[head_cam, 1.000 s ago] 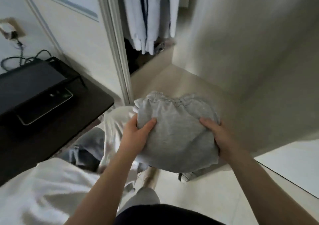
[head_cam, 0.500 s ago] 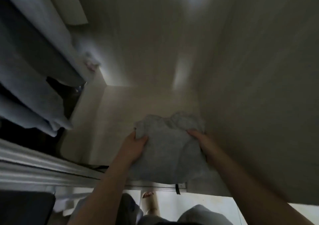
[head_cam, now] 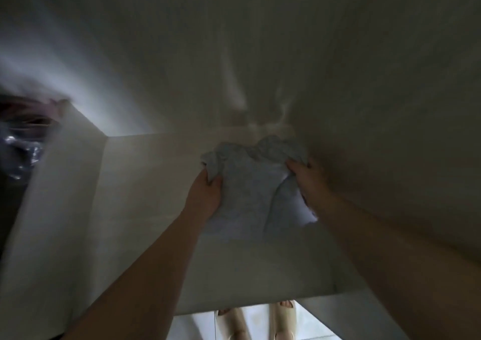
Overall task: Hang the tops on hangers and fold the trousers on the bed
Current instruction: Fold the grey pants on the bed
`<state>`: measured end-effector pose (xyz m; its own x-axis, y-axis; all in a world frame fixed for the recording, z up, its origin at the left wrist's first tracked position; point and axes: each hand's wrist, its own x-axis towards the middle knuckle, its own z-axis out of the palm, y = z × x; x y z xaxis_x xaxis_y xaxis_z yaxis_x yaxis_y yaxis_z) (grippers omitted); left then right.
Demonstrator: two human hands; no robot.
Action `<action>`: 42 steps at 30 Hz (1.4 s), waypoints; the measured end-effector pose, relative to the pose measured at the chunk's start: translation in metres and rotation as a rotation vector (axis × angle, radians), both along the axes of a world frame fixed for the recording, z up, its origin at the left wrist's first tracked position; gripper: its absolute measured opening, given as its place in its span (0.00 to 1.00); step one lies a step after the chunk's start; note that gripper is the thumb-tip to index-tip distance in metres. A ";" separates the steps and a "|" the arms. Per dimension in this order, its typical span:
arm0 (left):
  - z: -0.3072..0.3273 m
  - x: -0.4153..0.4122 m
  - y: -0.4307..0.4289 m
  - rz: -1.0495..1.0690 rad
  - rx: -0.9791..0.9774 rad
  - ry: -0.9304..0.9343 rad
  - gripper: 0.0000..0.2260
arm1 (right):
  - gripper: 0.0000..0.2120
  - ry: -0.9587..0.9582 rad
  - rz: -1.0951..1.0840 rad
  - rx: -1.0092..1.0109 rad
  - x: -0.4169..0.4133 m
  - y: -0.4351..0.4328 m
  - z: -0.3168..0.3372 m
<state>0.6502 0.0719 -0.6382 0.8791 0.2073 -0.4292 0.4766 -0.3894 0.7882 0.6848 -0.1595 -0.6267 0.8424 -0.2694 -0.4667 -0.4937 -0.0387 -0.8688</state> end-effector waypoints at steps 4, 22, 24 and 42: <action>-0.029 0.052 -0.009 -0.002 0.006 -0.030 0.20 | 0.15 -0.038 -0.020 -0.127 0.050 -0.012 -0.016; -0.132 0.052 -0.053 -0.590 0.799 -0.163 0.31 | 0.31 0.074 0.884 -1.185 0.036 -0.011 -0.133; -0.126 0.045 -0.050 -0.613 0.770 -0.141 0.31 | 0.33 0.109 0.906 -1.161 0.038 -0.010 -0.128; 0.010 -0.209 -0.016 -0.239 0.318 -0.008 0.26 | 0.29 -0.040 0.996 -0.977 -0.180 0.021 0.021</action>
<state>0.4411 0.0558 -0.6286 0.9216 0.1180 -0.3698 0.3376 -0.7138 0.6136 0.5050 -0.1380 -0.6053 0.8782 0.2450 -0.4107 0.1235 -0.9459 -0.3001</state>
